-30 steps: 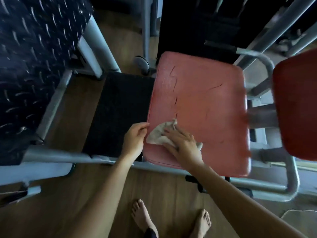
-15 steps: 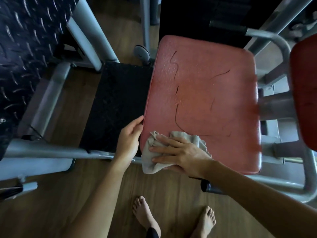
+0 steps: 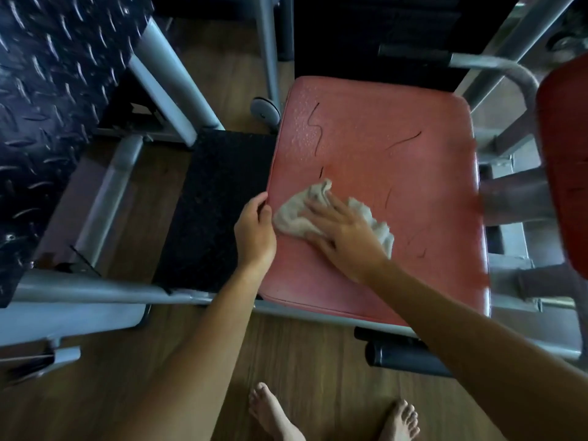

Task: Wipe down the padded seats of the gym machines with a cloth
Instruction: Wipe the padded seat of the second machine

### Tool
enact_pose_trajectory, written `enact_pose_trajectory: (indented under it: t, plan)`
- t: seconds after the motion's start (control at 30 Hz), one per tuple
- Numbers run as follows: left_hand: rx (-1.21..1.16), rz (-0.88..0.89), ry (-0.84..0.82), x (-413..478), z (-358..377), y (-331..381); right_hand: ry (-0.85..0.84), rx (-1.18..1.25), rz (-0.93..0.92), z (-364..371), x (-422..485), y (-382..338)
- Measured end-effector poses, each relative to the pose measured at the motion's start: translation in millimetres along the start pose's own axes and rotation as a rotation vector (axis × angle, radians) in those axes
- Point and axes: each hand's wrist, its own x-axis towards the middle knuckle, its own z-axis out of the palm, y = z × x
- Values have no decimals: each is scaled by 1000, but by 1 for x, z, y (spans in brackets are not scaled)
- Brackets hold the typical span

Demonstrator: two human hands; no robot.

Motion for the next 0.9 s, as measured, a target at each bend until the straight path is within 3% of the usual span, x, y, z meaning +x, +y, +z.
enact_pose_trajectory:
  t: [0.07,0.17,0.37,0.57,0.77,0.9]
  plan:
    - [3,54,53,4,6,-3,-61,-18,-152,-2,-36,6]
    - [-5,143,104,0,16,-12,-106,-54,-226,-9,-40,25]
    - [-12,190,84,2,22,-21,101,-39,194,3,39,13]
    - [40,183,62,4,23,-24,9,-74,-138,-12,-41,28]
    - [80,208,47,2,23,-22,121,-9,238,-2,11,12]
    - [79,195,19,3,23,-18,-2,-40,-16,-18,-58,29]
